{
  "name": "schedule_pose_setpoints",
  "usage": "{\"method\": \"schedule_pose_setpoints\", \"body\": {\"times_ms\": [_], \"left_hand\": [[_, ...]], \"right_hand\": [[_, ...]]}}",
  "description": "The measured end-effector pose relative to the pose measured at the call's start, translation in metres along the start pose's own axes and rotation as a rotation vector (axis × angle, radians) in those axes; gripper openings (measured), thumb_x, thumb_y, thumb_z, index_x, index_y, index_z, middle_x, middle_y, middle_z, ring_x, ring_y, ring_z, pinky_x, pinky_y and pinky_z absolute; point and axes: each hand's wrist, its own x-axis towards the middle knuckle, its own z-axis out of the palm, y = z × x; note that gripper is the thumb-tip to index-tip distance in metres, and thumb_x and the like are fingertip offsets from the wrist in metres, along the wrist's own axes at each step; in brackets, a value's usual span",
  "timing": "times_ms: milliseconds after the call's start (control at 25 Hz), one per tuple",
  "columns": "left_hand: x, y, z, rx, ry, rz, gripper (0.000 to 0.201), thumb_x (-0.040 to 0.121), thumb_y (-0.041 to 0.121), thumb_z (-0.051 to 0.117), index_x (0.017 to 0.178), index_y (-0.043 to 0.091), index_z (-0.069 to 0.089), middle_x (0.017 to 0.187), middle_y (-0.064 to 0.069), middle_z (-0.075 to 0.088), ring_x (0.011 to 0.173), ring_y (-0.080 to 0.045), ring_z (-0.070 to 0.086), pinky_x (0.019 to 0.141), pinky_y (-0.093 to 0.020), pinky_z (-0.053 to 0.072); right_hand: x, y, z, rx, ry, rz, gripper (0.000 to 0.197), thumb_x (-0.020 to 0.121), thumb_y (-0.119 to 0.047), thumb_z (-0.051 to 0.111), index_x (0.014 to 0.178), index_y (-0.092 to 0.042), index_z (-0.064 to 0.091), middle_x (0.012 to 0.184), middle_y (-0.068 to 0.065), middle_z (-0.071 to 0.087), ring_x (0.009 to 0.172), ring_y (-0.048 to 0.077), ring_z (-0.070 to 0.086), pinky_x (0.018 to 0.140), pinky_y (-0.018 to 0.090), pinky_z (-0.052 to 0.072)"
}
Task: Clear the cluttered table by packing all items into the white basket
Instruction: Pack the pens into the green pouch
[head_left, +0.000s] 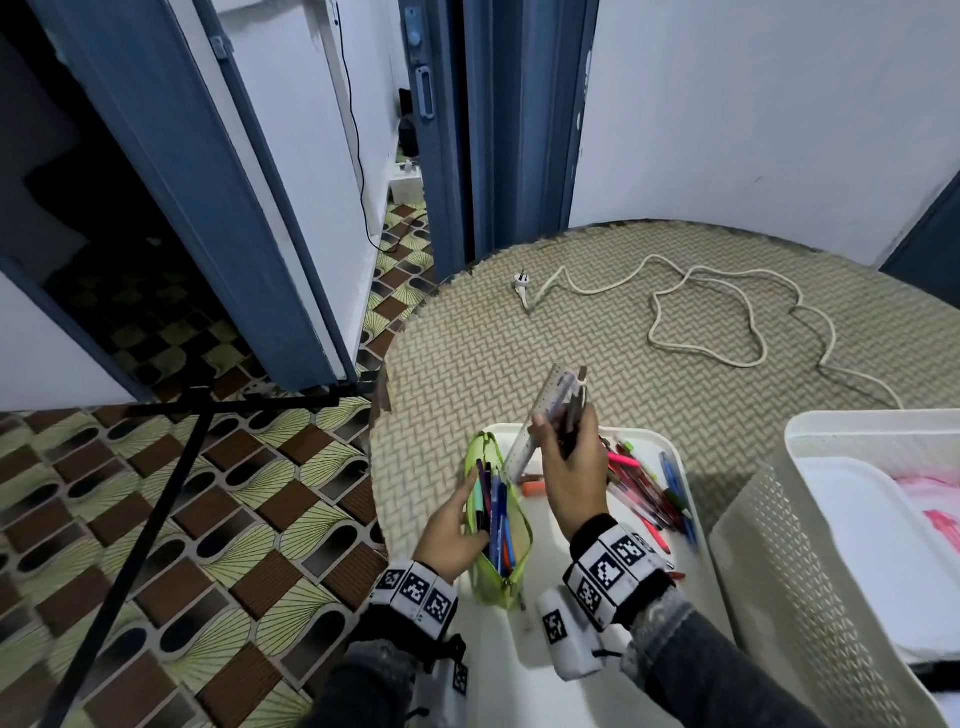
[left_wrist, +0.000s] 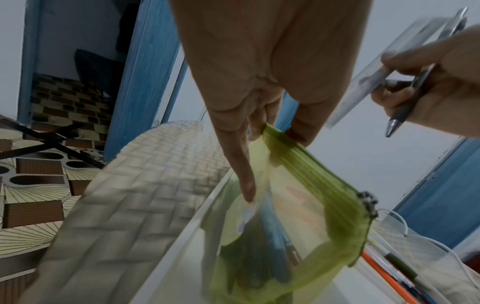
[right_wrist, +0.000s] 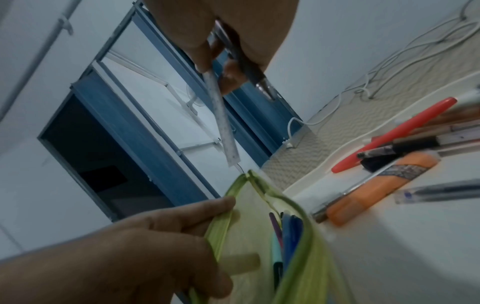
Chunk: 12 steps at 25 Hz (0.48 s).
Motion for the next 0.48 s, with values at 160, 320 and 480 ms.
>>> {"method": "schedule_pose_setpoints", "body": {"times_ms": [160,320,480], "left_hand": [[-0.006,0.007,0.004,0.060,-0.018,0.010,0.082,0.079,-0.006,0.055,0.146,0.032,0.027,0.141,0.003,0.045,0.125,-0.016,0.050,0.106,-0.042,0.042],[-0.009,0.008,0.007,0.100,-0.009,0.017,0.082,0.081,-0.010,0.052,0.148,0.029,0.026,0.144,-0.002,0.044,0.132,-0.018,0.045,0.109,-0.040,0.038],[-0.013,0.005,0.004,0.068,-0.004,-0.005,0.085,0.078,-0.010,0.051,0.145,0.037,0.027,0.138,0.003,0.049,0.123,-0.015,0.052,0.104,-0.039,0.044]], "right_hand": [[-0.012,0.025,0.005,-0.393,-0.337,0.179,0.015,0.087,-0.013,0.065,0.090,-0.006,0.053,0.069,0.002,0.054,0.062,0.006,0.052,0.058,0.023,0.038],[-0.020,0.046,0.001,-0.780,-0.678,0.224,0.015,0.087,-0.018,0.064,0.089,-0.006,0.056,0.083,0.015,0.059,0.077,0.021,0.051,0.055,0.027,0.032],[-0.007,0.032,-0.001,-0.166,-0.292,0.265,0.011,0.092,-0.006,0.055,0.095,-0.008,0.065,0.078,0.009,0.062,0.073,0.023,0.058,0.079,0.041,0.052]]}}
